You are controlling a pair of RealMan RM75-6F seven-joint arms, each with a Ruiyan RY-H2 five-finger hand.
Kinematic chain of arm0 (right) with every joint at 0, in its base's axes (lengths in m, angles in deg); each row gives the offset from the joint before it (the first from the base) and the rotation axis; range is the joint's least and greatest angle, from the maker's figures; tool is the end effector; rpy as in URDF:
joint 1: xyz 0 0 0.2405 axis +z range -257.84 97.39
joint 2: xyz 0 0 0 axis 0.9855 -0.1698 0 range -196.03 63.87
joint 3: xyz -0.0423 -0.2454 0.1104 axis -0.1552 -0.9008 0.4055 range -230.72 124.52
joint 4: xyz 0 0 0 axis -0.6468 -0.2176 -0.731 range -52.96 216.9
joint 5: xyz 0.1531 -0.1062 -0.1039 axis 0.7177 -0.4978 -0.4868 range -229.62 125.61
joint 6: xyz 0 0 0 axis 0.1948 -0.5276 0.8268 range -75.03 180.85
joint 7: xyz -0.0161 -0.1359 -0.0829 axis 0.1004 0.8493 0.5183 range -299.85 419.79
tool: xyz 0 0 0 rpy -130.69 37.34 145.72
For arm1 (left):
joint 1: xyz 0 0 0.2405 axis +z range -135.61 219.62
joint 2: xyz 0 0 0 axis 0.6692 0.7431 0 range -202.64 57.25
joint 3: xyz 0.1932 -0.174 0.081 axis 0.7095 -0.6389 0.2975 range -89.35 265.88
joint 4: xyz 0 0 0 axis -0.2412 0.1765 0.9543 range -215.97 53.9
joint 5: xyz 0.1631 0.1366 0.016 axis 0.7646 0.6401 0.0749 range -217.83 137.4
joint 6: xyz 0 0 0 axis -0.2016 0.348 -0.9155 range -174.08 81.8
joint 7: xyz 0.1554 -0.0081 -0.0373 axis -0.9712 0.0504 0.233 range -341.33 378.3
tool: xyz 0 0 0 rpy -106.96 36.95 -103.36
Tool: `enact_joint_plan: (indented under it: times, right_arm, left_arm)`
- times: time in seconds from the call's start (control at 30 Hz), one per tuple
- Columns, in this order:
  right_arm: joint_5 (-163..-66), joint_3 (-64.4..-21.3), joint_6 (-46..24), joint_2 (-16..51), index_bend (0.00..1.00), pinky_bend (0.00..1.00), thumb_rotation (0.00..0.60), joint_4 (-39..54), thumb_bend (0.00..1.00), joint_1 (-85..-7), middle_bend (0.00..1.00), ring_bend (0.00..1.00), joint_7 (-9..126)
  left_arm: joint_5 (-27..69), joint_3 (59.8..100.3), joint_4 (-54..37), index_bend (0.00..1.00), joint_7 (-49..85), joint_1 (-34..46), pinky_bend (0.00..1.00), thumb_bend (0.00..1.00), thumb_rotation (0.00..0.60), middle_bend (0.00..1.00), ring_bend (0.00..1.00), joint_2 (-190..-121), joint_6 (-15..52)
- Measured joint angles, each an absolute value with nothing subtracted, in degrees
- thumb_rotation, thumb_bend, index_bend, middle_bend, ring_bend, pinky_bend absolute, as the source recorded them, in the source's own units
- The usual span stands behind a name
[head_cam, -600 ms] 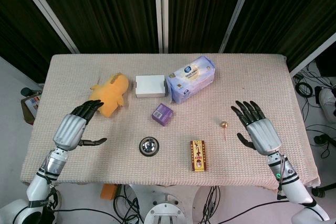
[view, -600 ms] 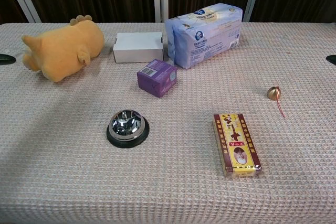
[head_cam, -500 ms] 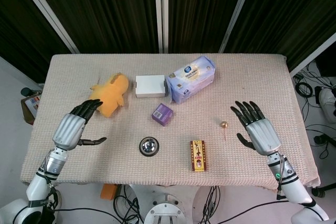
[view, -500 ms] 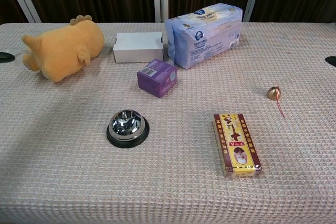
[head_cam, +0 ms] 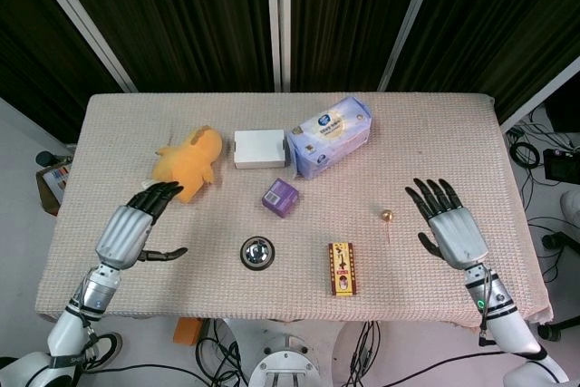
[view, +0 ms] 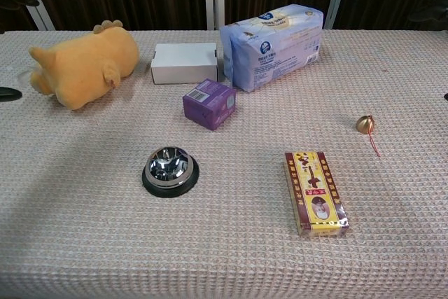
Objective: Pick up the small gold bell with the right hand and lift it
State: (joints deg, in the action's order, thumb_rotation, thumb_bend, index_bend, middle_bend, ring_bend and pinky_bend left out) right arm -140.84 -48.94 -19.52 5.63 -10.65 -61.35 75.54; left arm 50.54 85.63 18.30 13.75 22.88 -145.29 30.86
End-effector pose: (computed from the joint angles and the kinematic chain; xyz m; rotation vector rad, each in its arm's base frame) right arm -0.2556 -0.2681 0.0860 1.7470 -0.7089 0.8946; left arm -0.2198 0.2530 0.0819 -1.6765 -0.9332 -1.1854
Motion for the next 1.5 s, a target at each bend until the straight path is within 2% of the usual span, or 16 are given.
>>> enact_joint_plan:
  times: [0.1, 0.3, 0.57, 1.0, 1.5]
  right_arm:
    - [-137.37, -48.69, -16.45, 6.14, 0.0, 0.0, 0.6, -10.08, 0.29, -60.62, 0.0, 0.0, 79.5]
    - [-134.25, -48.12, -11.6, 9.04, 0.0, 0.0, 0.6, -5.68, 0.29, -57.85, 0.0, 0.0, 83.16]
    - [-131.28, -47.51, -8.68, 15.01, 0.1, 0.0, 0.6, -0.56, 0.29, -55.25, 0.0, 0.0, 85.28]
    - [-130.19, -47.22, -10.26, 20.12, 0.32, 0.0, 0.6, 2.91, 0.31, -53.93, 0.02, 0.0, 88.31]
    - [-128.86, -47.42, -10.11, 23.8, 0.4, 0.0, 0.6, 7.6, 0.31, -53.29, 0.04, 0.0, 86.58]
  left_arm:
    - [50.45, 86.71, 17.81, 0.11, 12.48, 23.79, 0.24, 0.1, 0.438, 0.1, 0.1, -145.55, 31.14]
    - [50.48, 88.34, 15.02, 0.11, 13.42, 25.73, 0.25, 0.1, 0.438, 0.1, 0.1, -146.25, 32.49]
    - [49.51, 88.76, 12.99, 0.11, 14.18, 27.38, 0.24, 0.1, 0.437, 0.1, 0.1, -147.14, 33.68]
    - [49.11, 88.37, 12.73, 0.11, 12.03, 28.14, 0.24, 0.1, 0.436, 0.1, 0.1, -147.19, 34.2]
    - [48.37, 88.15, 13.03, 0.11, 13.63, 28.17, 0.24, 0.1, 0.441, 0.1, 0.1, -146.56, 32.99]
